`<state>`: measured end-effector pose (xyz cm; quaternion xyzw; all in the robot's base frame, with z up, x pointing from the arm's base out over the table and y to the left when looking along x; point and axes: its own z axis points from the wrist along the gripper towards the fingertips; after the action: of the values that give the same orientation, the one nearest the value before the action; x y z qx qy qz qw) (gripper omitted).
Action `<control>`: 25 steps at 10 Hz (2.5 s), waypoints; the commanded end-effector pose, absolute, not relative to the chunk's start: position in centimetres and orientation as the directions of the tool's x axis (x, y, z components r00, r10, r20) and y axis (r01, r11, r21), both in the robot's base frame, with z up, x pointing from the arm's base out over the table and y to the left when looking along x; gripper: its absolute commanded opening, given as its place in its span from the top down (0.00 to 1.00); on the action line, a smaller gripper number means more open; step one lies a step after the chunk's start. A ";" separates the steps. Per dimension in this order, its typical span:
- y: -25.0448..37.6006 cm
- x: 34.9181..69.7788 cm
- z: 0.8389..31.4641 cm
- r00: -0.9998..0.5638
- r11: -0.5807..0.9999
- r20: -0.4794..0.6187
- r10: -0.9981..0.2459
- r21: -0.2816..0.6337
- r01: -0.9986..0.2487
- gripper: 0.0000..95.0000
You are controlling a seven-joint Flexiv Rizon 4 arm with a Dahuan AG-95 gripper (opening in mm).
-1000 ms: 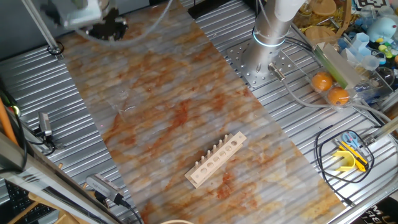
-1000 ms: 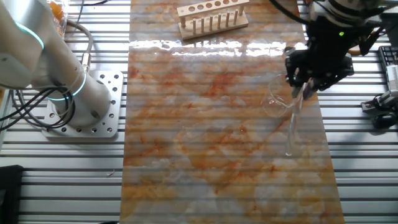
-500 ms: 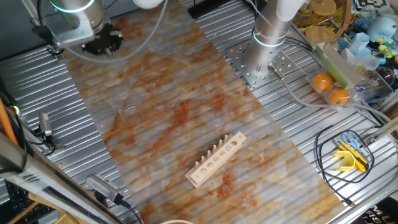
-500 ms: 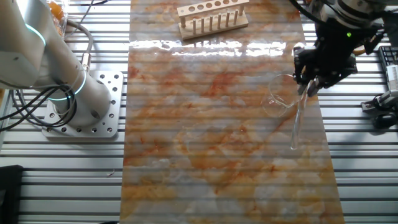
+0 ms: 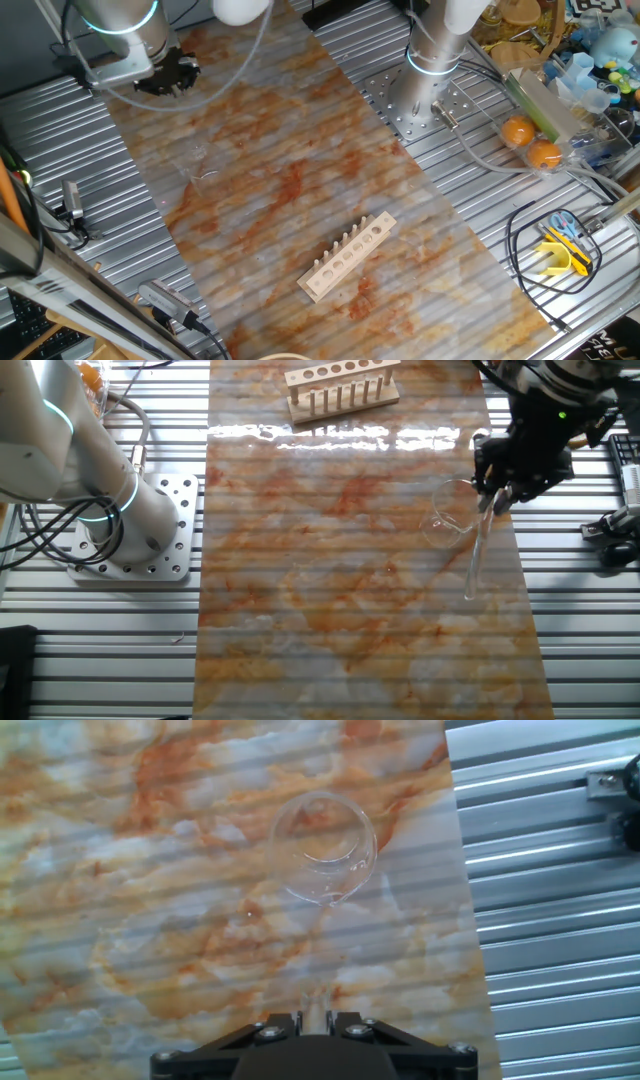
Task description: Pour out the test tube
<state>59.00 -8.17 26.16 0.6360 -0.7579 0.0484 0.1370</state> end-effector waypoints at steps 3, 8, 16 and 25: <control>-8.2 59.7 25.9 -0.194 0.230 0.225 -0.955 0.148 -0.962 1.00; -8.3 60.1 24.8 -0.151 0.188 0.187 -0.971 0.197 -0.962 1.00; -7.7 60.8 22.6 -0.165 0.213 0.240 -0.957 0.190 -0.958 1.00; -5.0 61.4 19.8 -0.130 0.204 0.327 -0.936 0.204 -0.958 1.00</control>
<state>61.43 -4.95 19.88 0.6299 -0.7508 0.0260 0.1969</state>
